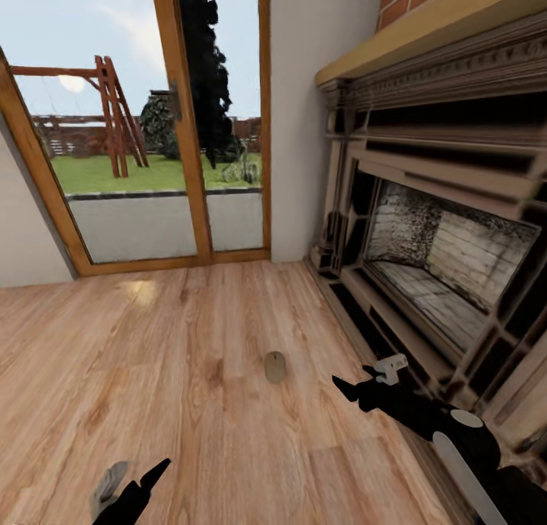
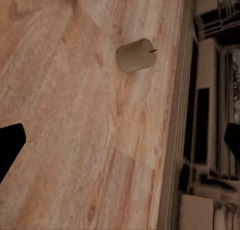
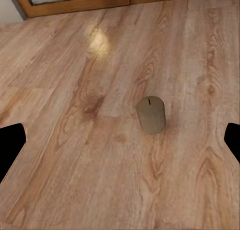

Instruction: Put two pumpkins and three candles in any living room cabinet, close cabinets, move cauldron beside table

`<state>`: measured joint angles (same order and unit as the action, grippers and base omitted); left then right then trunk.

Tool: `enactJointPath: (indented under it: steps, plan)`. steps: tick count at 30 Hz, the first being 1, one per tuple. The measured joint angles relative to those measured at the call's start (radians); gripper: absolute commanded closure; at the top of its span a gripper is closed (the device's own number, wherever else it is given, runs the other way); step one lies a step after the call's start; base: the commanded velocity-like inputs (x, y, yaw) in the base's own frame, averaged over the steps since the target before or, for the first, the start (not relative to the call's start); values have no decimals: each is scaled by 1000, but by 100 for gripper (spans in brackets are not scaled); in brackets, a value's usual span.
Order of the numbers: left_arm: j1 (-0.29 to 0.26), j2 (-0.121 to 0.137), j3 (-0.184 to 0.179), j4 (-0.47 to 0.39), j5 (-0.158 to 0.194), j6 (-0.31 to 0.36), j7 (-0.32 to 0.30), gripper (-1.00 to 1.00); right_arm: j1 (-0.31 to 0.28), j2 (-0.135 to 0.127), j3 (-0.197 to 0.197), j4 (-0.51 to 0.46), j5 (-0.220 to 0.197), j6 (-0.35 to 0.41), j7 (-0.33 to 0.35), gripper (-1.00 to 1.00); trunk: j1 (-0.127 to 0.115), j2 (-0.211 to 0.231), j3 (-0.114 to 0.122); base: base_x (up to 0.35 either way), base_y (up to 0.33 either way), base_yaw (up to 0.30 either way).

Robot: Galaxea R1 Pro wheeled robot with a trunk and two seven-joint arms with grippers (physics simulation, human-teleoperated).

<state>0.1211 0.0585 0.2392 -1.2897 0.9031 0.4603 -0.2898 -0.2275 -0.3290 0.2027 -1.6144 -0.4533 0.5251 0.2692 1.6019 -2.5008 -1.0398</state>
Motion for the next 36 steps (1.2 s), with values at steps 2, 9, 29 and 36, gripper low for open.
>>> enactJointPath:
  steps: [2, 9, 29, 36]
  plan:
    - [0, -1, 0, 0, 0, 0, -1, -100, 0, 0, 6, 0, 6, 1, 0, -100, 0, 0, 0, 269, 186, 300]
    - [0, -1, 0, 1, 0, -2, -2, -100, -3, 10, 17, 0, 81, 10, -6, -100, 0, 0, 0, 312, 69, 300]
    - [0, 0, 5, 41, 4, -4, 12, -100, -58, 174, 18, 125, 163, 220, -328, -100, 0, 0, 0, 336, 26, 74]
    - [0, -2, 5, 42, 4, -3, 13, -100, -94, 209, 24, 211, 164, 223, -336, -100, 0, 0, 0, 251, 83, 0]
